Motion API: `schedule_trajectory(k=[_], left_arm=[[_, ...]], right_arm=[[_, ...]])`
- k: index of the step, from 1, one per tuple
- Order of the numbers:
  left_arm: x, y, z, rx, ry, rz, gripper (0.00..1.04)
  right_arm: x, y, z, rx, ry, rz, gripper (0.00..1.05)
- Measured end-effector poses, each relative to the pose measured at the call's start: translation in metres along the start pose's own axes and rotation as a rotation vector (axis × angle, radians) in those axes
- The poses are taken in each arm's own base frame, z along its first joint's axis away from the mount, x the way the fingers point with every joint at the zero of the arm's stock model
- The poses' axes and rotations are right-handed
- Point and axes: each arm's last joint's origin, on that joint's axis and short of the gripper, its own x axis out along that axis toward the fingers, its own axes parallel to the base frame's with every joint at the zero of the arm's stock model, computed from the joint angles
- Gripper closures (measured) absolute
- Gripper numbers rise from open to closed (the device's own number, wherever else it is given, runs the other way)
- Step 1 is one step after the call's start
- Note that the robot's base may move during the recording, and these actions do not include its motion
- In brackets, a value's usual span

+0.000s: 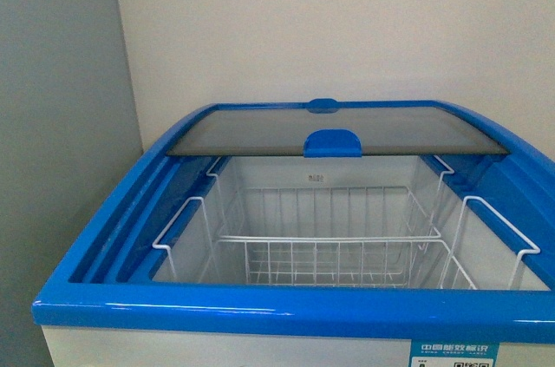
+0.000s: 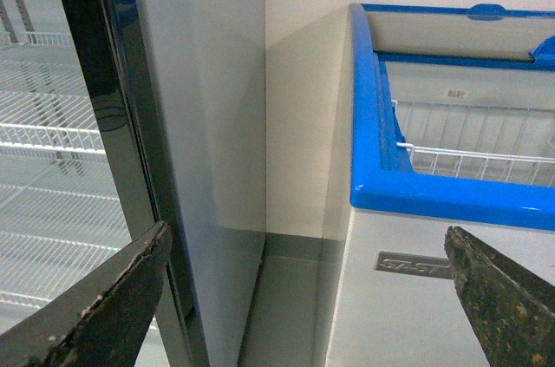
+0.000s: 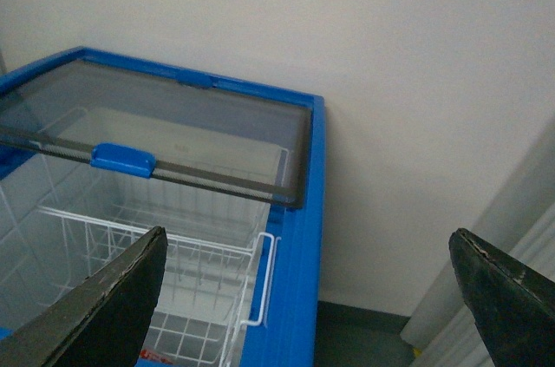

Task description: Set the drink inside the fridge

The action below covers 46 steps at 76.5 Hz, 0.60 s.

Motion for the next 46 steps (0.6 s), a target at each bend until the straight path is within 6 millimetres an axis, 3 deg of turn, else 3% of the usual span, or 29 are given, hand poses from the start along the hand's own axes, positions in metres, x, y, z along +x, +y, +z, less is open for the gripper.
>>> schedule_trajectory(k=[19, 31, 37, 46], left_arm=[[0.0, 0.0, 0.0, 0.0, 0.0, 0.0, 0.08], [0.0, 0.0, 0.0, 0.0, 0.0, 0.0, 0.08], [0.0, 0.0, 0.0, 0.0, 0.0, -0.001, 0.08], [0.0, 0.0, 0.0, 0.0, 0.0, 0.0, 0.08]], right_arm=[[-0.066, 0.011, -0.004, 0.079, -0.06, -0.028, 0.07], [-0.065, 0.025, -0.016, 0.139, -0.051, -0.081, 0.07], [-0.066, 0.028, -0.026, 0.145, -0.02, 0.029, 0.2], [-0.067, 0.03, -0.06, 0.156, -0.006, 0.072, 0.42]])
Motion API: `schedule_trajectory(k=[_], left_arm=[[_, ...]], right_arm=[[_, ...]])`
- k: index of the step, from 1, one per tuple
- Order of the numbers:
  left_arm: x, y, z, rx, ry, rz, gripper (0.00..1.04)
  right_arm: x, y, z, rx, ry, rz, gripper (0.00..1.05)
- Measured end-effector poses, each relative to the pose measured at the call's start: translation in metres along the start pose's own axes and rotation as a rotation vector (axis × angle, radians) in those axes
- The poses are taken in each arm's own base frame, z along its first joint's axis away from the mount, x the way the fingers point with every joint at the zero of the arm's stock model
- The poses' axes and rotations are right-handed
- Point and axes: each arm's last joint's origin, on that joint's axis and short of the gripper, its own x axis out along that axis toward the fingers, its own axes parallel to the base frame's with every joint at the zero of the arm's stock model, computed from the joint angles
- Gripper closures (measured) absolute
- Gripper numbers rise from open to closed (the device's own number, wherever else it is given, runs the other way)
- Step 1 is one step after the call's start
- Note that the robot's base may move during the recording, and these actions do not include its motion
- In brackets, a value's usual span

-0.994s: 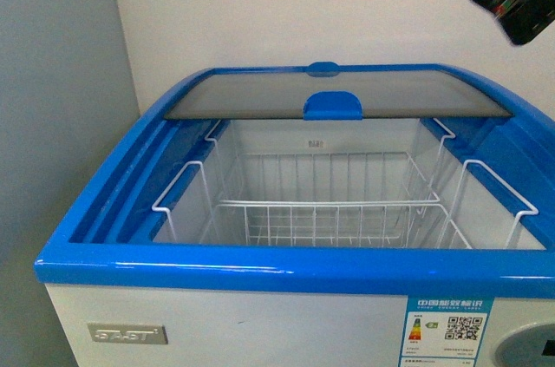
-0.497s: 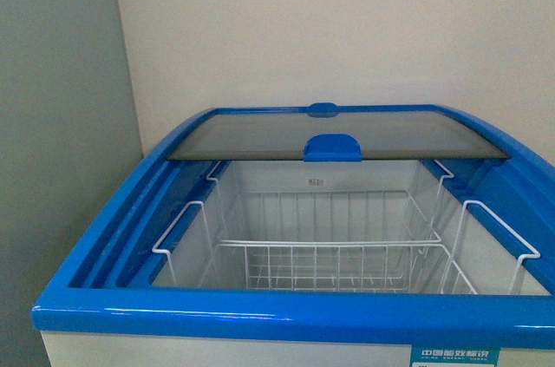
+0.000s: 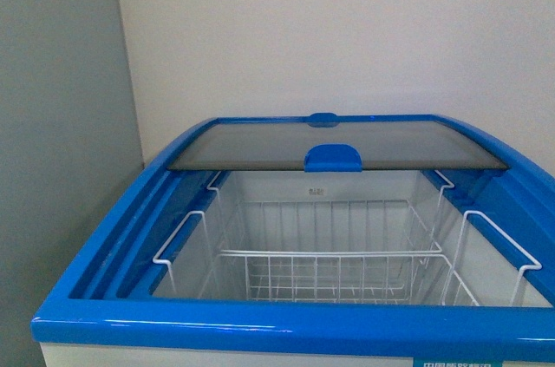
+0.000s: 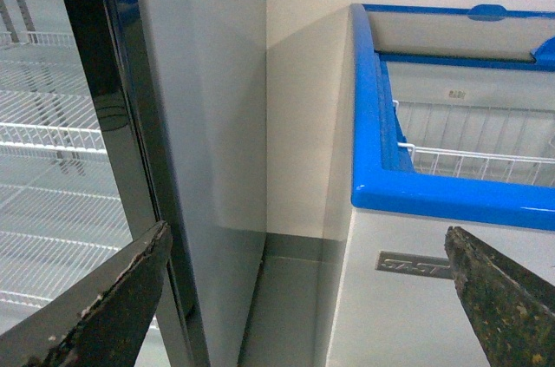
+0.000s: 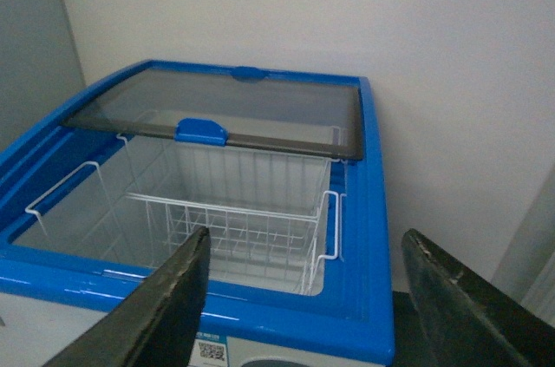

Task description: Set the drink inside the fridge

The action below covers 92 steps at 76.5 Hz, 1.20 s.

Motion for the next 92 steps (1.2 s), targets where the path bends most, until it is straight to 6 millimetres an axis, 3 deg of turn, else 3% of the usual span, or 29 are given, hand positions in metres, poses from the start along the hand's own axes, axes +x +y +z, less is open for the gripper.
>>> schedule_trajectory(k=[10, 12, 24, 48, 81, 92], left_arm=[[0.0, 0.0, 0.0, 0.0, 0.0, 0.0, 0.08], [0.0, 0.0, 0.0, 0.0, 0.0, 0.0, 0.08], [0.0, 0.0, 0.0, 0.0, 0.0, 0.0, 0.08], [0.0, 0.0, 0.0, 0.0, 0.0, 0.0, 0.08], [0.0, 0.0, 0.0, 0.0, 0.0, 0.0, 0.09], [0.0, 0.0, 0.0, 0.0, 0.0, 0.0, 0.34]], right_arm=[[0.001, -0.005, -0.031, 0.003, 0.017, 0.0, 0.66], [0.001, -0.008, -0.04, 0.004, 0.02, 0.024, 0.75], [0.0, -0.014, -0.062, 0.005, 0.015, -0.011, 1.02], [0.0, -0.014, -0.092, 0.007, 0.017, -0.013, 1.02], [-0.001, -0.014, -0.11, 0.007, 0.011, -0.014, 1.02], [-0.001, -0.014, -0.113, 0.007, 0.011, -0.014, 1.02]])
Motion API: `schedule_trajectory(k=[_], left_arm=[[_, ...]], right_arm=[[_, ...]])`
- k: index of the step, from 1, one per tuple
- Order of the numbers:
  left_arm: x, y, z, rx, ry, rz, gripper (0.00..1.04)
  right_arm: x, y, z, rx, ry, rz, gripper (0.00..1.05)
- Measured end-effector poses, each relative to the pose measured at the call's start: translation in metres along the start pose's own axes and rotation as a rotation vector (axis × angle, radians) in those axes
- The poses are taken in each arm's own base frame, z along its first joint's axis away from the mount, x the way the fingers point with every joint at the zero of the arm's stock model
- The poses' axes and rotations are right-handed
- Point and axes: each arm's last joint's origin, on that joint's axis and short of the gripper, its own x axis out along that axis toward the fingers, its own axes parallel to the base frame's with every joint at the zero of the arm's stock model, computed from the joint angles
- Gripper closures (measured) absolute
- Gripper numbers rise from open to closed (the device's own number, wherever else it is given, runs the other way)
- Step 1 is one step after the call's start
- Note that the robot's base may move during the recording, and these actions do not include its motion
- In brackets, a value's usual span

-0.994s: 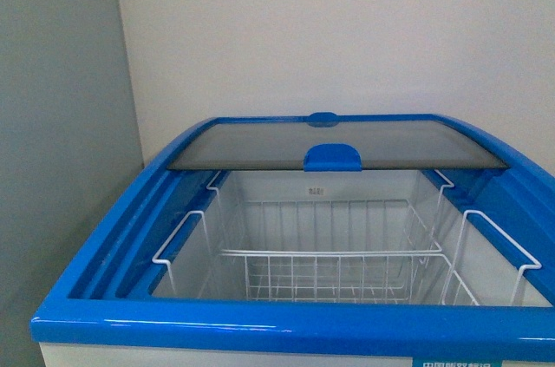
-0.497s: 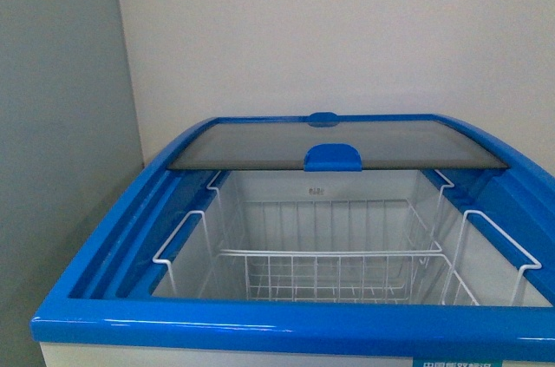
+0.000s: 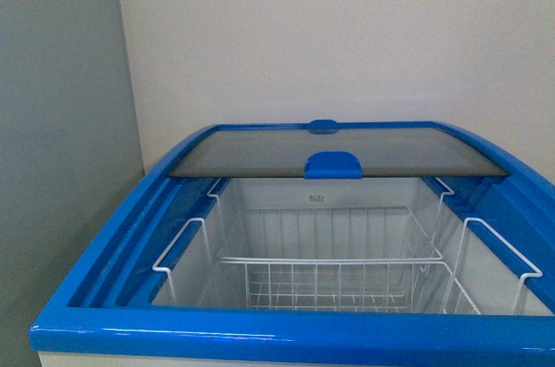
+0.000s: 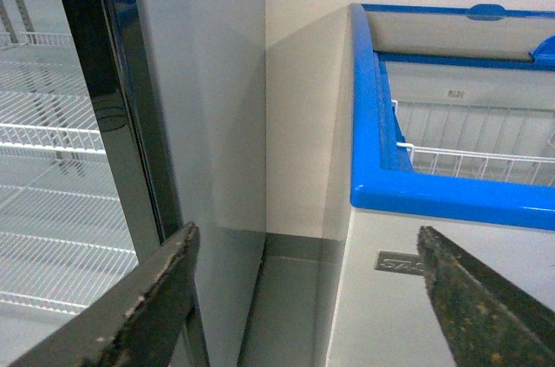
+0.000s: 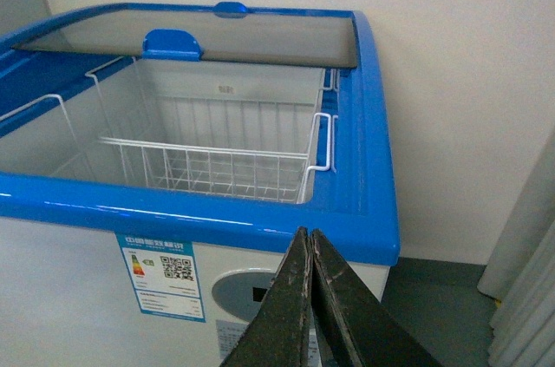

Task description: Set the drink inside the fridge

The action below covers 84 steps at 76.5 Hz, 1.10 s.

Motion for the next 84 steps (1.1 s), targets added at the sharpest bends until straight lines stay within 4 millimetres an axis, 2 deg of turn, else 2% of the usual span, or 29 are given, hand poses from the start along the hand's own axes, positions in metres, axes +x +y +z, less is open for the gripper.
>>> schedule_trajectory(k=[6, 27, 37, 39, 48, 63, 75, 84], left_arm=[[0.0, 0.0, 0.0, 0.0, 0.0, 0.0, 0.52], [0.0, 0.0, 0.0, -0.003, 0.0, 0.0, 1.02], [0.0, 0.0, 0.0, -0.003, 0.0, 0.0, 0.8], [0.0, 0.0, 0.0, -0.003, 0.0, 0.0, 0.75], [0.0, 0.0, 0.0, -0.003, 0.0, 0.0, 0.44], [0.0, 0.0, 0.0, -0.003, 0.0, 0.0, 0.08], [0.0, 0.0, 0.0, -0.002, 0.0, 0.0, 0.08], [0.0, 0.0, 0.0, -0.002, 0.0, 0.0, 0.08]], right_arm=[[-0.0011, 0.0, -0.0036, 0.0, -0.017, -0.001, 1.02], [-0.0017, 0.0, -0.0027, 0.001, -0.028, 0.0, 1.02], [-0.0017, 0.0, -0.0027, 0.0, -0.028, 0.0, 1.02], [-0.0017, 0.0, -0.0027, 0.001, -0.028, 0.0, 0.98], [-0.0017, 0.0, -0.0027, 0.001, -0.028, 0.0, 0.68], [-0.0017, 0.0, -0.0027, 0.001, -0.028, 0.0, 0.32], [-0.0017, 0.0, -0.0027, 0.002, -0.028, 0.0, 0.05], [-0.0017, 0.0, -0.0027, 0.002, -0.028, 0.0, 0.07]])
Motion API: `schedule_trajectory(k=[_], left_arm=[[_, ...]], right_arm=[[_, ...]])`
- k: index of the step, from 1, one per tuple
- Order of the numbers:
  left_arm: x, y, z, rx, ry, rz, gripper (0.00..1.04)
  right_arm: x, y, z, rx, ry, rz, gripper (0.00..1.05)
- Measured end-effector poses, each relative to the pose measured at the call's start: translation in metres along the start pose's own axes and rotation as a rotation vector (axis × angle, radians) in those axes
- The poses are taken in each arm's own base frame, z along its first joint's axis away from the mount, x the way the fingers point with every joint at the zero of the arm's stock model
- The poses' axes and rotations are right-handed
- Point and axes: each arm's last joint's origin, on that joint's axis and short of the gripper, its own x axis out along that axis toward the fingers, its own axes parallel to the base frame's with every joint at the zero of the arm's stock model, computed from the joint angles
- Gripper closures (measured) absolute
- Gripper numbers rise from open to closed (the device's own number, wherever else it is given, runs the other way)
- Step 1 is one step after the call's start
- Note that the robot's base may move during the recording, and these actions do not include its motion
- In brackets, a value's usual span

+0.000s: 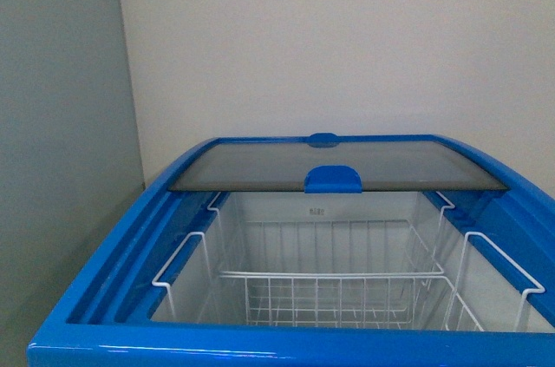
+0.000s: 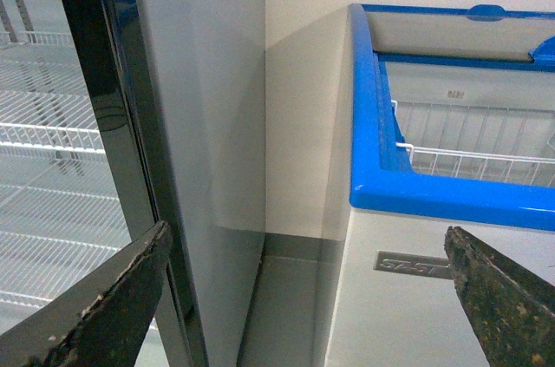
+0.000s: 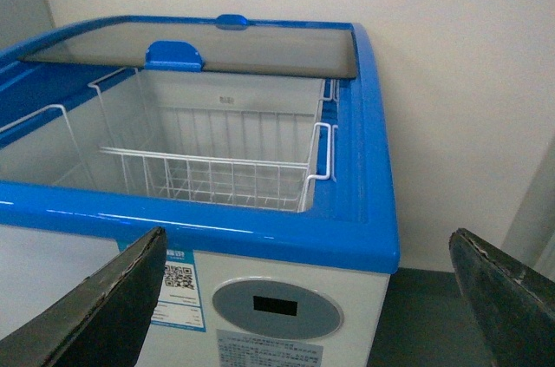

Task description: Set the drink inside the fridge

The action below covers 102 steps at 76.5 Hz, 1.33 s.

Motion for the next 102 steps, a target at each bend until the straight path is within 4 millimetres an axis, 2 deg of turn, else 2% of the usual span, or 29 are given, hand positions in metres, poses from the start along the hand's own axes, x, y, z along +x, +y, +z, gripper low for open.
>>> schedule_trajectory(k=[102], left_arm=[[0.0, 0.0, 0.0, 0.0, 0.0, 0.0, 0.08]], right_arm=[[0.0, 0.0, 0.0, 0.0, 0.0, 0.0, 0.07]])
